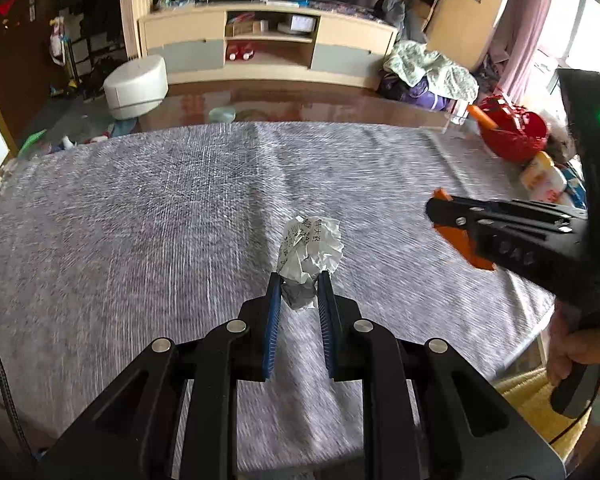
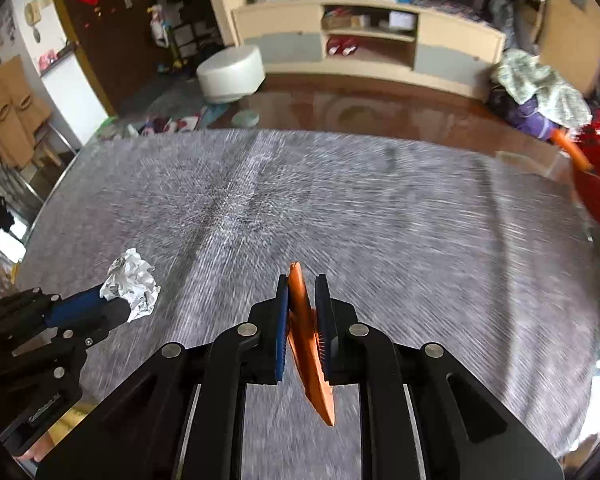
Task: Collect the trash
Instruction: 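Carry the tissue and orange paper over the bin and open both grippers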
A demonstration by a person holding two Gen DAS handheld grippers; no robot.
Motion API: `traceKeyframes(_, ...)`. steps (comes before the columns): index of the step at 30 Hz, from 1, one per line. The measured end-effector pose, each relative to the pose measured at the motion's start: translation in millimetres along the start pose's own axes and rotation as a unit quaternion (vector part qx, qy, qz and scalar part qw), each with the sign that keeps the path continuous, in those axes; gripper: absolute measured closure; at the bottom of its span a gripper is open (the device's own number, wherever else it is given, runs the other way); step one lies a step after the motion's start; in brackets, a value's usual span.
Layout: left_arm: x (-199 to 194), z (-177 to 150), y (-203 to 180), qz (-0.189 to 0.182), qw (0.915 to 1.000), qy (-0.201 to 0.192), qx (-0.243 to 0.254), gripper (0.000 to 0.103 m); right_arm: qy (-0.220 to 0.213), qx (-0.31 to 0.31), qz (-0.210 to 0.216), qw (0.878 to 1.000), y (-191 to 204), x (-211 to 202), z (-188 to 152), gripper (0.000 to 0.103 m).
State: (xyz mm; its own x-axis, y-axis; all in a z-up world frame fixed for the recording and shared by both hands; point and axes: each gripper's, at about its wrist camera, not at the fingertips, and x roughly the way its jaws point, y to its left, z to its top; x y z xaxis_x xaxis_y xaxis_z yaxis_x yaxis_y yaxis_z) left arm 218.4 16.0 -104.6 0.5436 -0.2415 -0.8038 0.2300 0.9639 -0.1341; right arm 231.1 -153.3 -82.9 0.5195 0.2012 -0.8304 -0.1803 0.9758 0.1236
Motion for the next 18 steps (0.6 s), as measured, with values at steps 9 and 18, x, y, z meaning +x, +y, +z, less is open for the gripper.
traceKeyframes(9,-52,-66,-35,-0.019,0.9996,-0.004,0.018,0.086,-0.009,0.016,0.004,1.0,-8,-72,-73,0.089)
traceKeyframes(18,-69,-141,-62,-0.031,0.9989,0.014,0.033,0.086,0.007,0.03,0.003,1.0,-14,-83,-155,0.089)
